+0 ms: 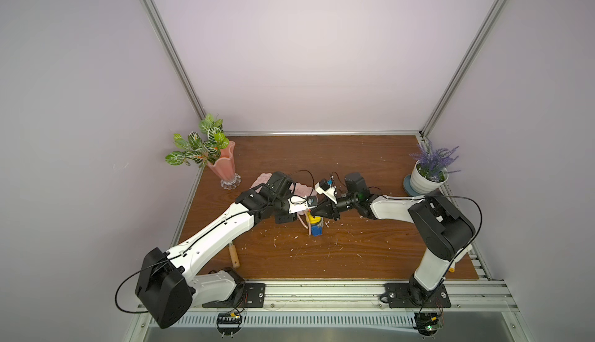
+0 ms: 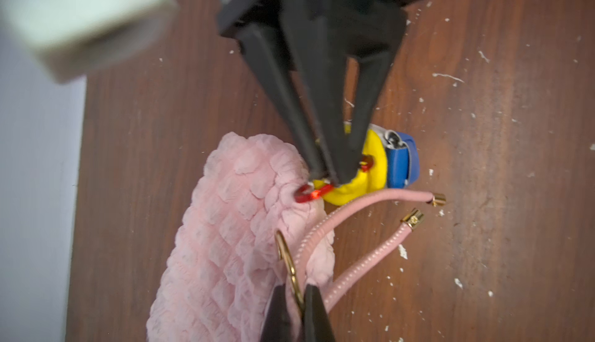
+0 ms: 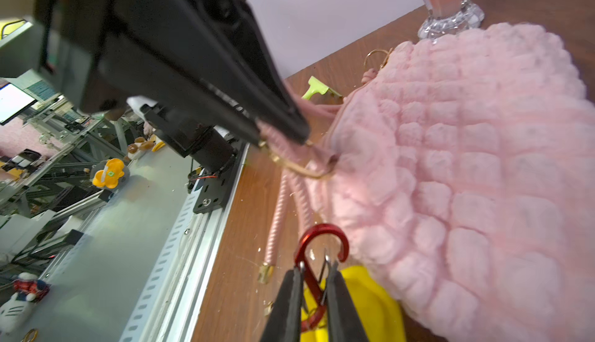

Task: Remove the decoration from the bag
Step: Remove the decoration item from the bag, then place the decoration item at the center of the board.

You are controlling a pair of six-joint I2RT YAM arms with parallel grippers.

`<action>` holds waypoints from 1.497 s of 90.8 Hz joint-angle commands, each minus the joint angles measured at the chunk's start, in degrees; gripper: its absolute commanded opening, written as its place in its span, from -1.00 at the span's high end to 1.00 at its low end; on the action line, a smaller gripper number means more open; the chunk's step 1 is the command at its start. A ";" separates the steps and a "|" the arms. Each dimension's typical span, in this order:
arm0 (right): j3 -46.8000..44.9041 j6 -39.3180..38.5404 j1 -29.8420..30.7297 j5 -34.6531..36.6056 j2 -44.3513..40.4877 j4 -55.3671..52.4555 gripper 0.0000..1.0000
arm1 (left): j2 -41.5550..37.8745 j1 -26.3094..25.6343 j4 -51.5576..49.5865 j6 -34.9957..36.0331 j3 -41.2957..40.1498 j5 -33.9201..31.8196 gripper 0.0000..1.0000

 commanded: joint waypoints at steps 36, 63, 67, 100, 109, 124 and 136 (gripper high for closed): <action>3.39 6.54 0.30 4.42 1.98 6.19 0.59 | -1.28 -3.13 2.13 -3.46 3.81 5.84 1.00; 1.10 5.68 -2.01 6.28 -1.38 1.18 0.37 | -4.21 -4.39 1.52 -1.70 -2.57 4.01 1.00; 1.54 4.56 -2.13 6.66 -2.04 -0.91 0.36 | -3.86 -4.47 1.53 -1.92 -3.03 4.23 1.00; 1.84 2.54 -2.24 9.95 -5.78 -4.78 0.29 | -0.32 -5.07 1.77 -2.03 -3.95 6.36 1.00; 1.73 3.01 -2.53 11.11 -6.52 -4.36 0.28 | 0.15 -5.34 1.99 -2.11 -4.22 7.37 1.00; -0.83 7.08 -2.79 12.89 -7.72 1.08 0.20 | 1.71 -5.45 2.47 -2.19 -3.87 8.36 1.00; -2.95 8.76 -3.21 15.20 -9.01 4.53 0.18 | 2.74 -5.45 3.26 -2.74 -3.79 8.66 1.00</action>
